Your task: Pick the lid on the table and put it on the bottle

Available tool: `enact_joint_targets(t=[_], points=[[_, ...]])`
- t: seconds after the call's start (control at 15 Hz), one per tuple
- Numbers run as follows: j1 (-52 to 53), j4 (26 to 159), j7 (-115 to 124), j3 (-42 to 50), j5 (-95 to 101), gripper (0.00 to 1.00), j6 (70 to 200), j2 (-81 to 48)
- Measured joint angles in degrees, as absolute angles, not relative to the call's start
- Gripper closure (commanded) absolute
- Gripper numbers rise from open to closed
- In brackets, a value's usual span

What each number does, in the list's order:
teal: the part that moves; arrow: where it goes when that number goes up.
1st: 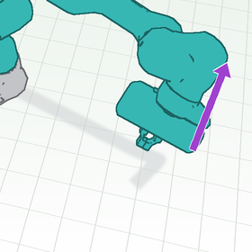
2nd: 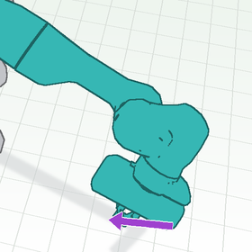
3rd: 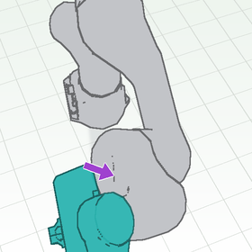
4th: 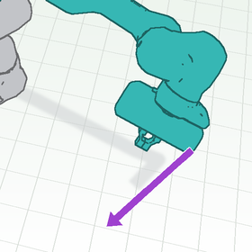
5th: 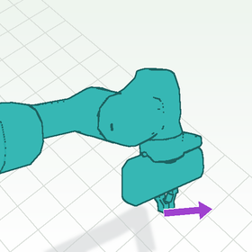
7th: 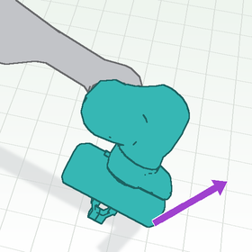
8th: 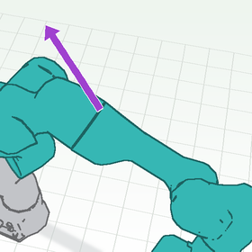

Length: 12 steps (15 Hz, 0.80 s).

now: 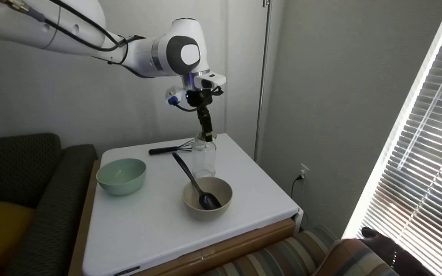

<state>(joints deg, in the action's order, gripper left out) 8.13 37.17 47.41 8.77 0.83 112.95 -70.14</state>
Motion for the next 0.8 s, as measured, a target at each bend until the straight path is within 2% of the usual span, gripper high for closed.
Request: enact_joint_targets(t=[0.8], points=[[7.85, 36.33, 47.54, 7.68, -0.9, 0.52, 112.09, -70.3]])
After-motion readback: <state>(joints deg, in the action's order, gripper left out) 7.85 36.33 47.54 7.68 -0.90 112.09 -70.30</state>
